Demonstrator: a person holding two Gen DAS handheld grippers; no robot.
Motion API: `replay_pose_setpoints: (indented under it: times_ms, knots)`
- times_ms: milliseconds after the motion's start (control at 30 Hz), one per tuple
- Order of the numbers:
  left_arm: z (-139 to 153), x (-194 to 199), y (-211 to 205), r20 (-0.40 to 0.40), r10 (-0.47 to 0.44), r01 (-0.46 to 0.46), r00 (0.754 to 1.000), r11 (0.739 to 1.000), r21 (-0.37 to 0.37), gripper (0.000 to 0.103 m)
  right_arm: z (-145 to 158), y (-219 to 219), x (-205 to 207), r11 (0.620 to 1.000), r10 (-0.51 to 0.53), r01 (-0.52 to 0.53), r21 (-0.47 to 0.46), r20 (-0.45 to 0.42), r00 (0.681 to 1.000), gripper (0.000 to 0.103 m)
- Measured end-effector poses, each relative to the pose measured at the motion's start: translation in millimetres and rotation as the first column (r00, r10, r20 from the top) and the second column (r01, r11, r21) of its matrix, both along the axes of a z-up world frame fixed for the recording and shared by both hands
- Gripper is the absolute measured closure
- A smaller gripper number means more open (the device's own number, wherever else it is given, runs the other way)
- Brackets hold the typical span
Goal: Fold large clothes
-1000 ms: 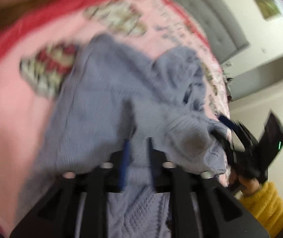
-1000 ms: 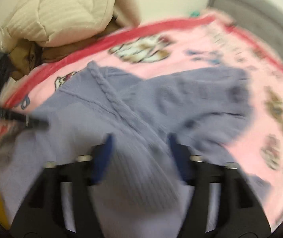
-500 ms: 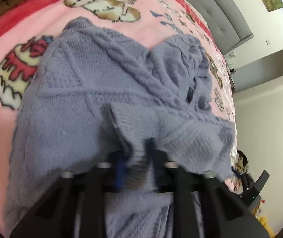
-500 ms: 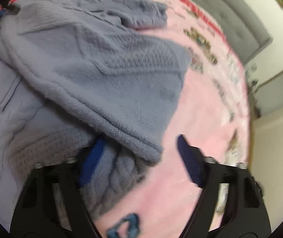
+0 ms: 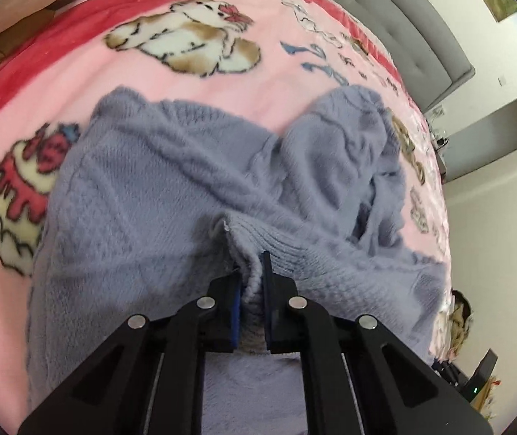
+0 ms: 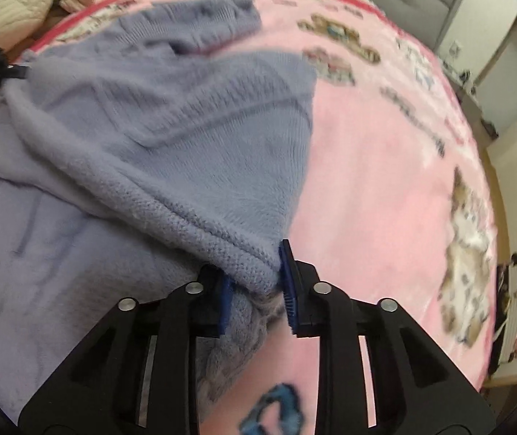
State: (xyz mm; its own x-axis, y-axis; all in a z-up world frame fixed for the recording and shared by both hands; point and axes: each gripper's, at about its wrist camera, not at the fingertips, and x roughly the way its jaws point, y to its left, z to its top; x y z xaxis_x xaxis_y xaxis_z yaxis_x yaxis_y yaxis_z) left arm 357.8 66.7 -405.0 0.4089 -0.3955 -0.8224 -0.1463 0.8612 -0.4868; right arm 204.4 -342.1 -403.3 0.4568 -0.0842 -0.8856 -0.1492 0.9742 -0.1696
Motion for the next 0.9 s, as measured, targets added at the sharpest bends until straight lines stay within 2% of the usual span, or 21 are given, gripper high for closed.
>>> replay_pose_setpoints:
  times_ms: [33, 67, 167, 267, 333, 400, 467, 500, 567, 667, 733, 800, 833, 867, 900]
  knots:
    - [-0.8, -4.7, 2.9, 0.011, 0.001, -0.001, 1.000, 1.000, -0.007, 0.094, 1.0, -3.7, -5.5, 0.999, -0.036, 0.035, 0.010, 0.026, 0.999, 0.051]
    - [0.0, -11.6, 6.3, 0.029, 0.000, 0.001, 1.000, 1.000, -0.015, 0.094, 3.7, -7.2, -12.5, 0.997, -0.065, 0.063, 0.040, 0.041, 0.997, 0.047]
    - [6.9, -32.1, 9.1, 0.069, -0.026, 0.025, 0.997, 1.000, 0.015, 0.090, 10.1, -19.6, -44.5, 0.969, -0.127, 0.118, 0.219, 0.025, 0.992, 0.048]
    - [17.7, -59.2, -0.3, 0.136, -0.085, 0.072, 0.987, 0.992, 0.103, 0.087, 9.9, -16.6, -80.7, 0.945, -0.138, 0.141, 0.296, -0.032, 0.990, 0.048]
    - [15.8, -70.6, -9.3, 0.132, -0.119, 0.100, 0.984, 0.984, 0.146, 0.086, 7.2, -11.3, -105.3, 0.922, -0.145, 0.164, 0.351, -0.079, 0.986, 0.048]
    - [11.5, -81.3, -11.7, 0.116, -0.097, 0.079, 0.989, 0.985, 0.151, 0.086, 5.4, -7.5, -126.8, 0.901, -0.177, 0.208, 0.381, -0.116, 0.977, 0.047]
    - [13.6, -94.5, -6.0, 0.124, -0.031, 0.014, 0.992, 0.991, 0.137, 0.086, 4.5, -6.9, -153.9, 0.843, -0.229, 0.277, 0.460, -0.158, 0.961, 0.045]
    - [15.7, -102.6, -2.8, 0.128, 0.000, -0.016, 0.992, 0.991, 0.129, 0.086, 6.6, -4.2, -168.2, 0.828, -0.242, 0.295, 0.477, -0.170, 0.955, 0.045]
    - [19.6, -121.2, 0.4, 0.136, 0.025, -0.045, 0.990, 0.989, 0.141, 0.086, 12.9, 2.3, -189.4, 0.825, -0.258, 0.309, 0.473, -0.171, 0.951, 0.044]
    - [28.3, -150.4, -0.8, 0.174, -0.003, -0.039, 0.985, 0.971, 0.236, 0.085, 26.8, 13.0, -225.3, 0.796, -0.282, 0.329, 0.507, -0.170, 0.944, 0.040]
    - [32.7, -163.5, -1.9, 0.172, -0.018, -0.031, 0.985, 0.960, 0.278, 0.085, 33.0, 25.0, -248.4, 0.811, -0.265, 0.312, 0.495, -0.165, 0.950, 0.037]
    - [37.3, -177.0, -9.1, 0.162, -0.057, 0.006, 0.985, 0.955, 0.297, 0.085, 29.4, 36.3, -267.0, 0.820, -0.244, 0.300, 0.487, -0.177, 0.953, 0.038]
    - [37.6, -181.3, -16.5, 0.153, -0.096, 0.048, 0.984, 0.955, 0.293, 0.085, 25.4, 36.9, -270.6, 0.813, -0.249, 0.307, 0.495, -0.181, 0.951, 0.040]
    - [34.8, -185.1, -30.5, 0.129, -0.168, 0.125, 0.977, 0.949, 0.290, 0.085, 20.5, 38.3, -273.6, 0.803, -0.251, 0.312, 0.508, -0.187, 0.950, 0.045]
    - [29.6, -187.7, -45.2, 0.105, -0.240, 0.202, 0.965, 0.938, 0.281, 0.085, 12.2, 40.7, -274.4, 0.788, -0.241, 0.312, 0.530, -0.200, 0.950, 0.056]
